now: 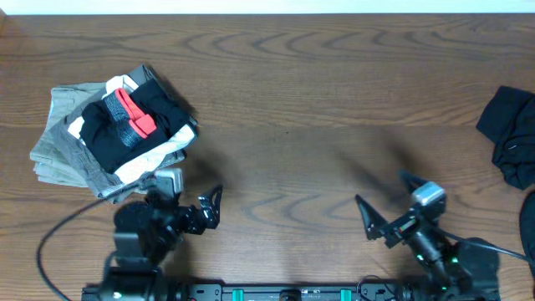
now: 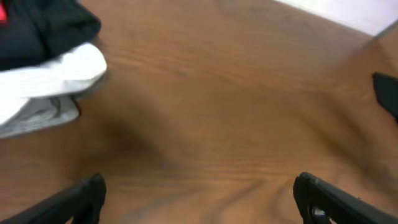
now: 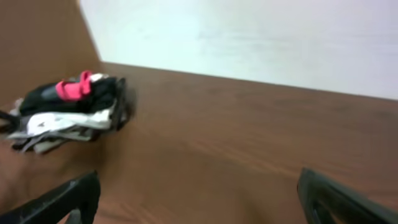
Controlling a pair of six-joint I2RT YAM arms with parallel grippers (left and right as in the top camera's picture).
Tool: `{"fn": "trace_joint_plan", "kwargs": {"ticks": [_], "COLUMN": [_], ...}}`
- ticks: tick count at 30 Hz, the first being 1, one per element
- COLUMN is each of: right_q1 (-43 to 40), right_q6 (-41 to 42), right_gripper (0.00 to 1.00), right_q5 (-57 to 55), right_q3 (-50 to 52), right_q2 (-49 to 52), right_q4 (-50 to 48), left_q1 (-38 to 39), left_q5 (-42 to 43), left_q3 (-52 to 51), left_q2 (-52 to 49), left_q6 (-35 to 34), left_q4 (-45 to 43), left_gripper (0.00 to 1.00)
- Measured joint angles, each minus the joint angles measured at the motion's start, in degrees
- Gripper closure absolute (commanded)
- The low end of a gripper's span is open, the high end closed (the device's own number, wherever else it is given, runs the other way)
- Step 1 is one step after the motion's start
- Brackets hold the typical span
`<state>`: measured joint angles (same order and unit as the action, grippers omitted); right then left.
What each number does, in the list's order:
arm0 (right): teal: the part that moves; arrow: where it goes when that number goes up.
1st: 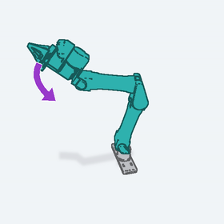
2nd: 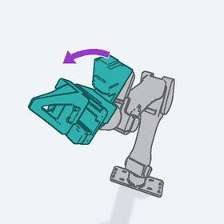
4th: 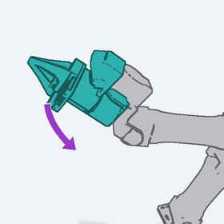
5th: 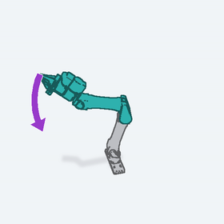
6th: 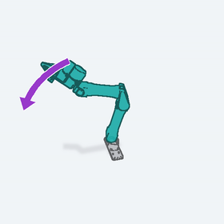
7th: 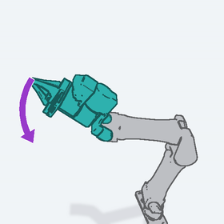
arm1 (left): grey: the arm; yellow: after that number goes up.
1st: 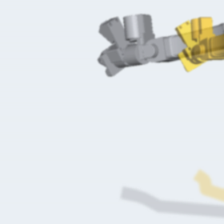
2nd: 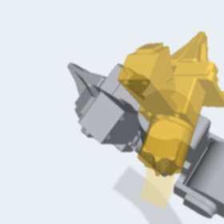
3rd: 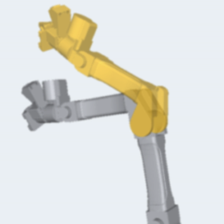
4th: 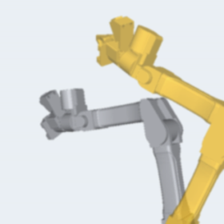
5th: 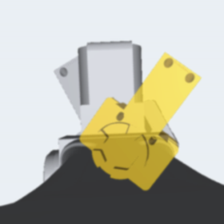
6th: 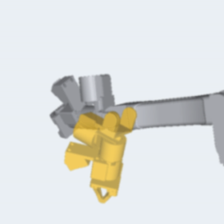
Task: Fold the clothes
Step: 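Reach the right gripper to the black garment at the right edge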
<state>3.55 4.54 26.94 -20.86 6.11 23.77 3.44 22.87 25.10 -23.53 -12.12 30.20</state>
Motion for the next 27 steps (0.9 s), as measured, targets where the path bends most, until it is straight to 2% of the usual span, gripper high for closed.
{"fn": "trace_joint_plan", "kwargs": {"ticks": [7,12,16,19,23,27], "right_q1": [-0.04,-0.04,-0.2,-1.88,-8.63,-15.08], "right_q6": [2.97,2.56,2.38,3.85,6.45,9.03], "right_gripper": [0.01,0.01,0.01,0.01,0.01,0.01], "right_q5": [-6.19,0.87,7.37,6.21,-5.33,-16.13], "right_q3": [-13.05,-24.65,-28.92,-32.72,-46.12,-58.01], "right_q2": [23.5,42.99,52.52,58.64,68.11,74.69], "right_q4": [11.32,16.04,16.63,22.05,32.87,37.57], "left_q1": [0.02,0.04,0.04,0.04,0.46,3.28], "left_q5": [-2.1,-1.49,0.85,2.08,2.71,2.95], "left_q3": [22.58,35.15,37.4,37.4,37.4,37.4], "left_q2": [-20.31,-30.51,-33.59,-35.28,-36.15,-36.22], "left_q6": [3.61,5.99,6.54,7.63,8.57,9.81], "left_q4": [19.8,23.61,23.56,24.44,25.33,25.31], "left_gripper": [0.02,0.02,0.02,0.02,0.02,0.02]}}
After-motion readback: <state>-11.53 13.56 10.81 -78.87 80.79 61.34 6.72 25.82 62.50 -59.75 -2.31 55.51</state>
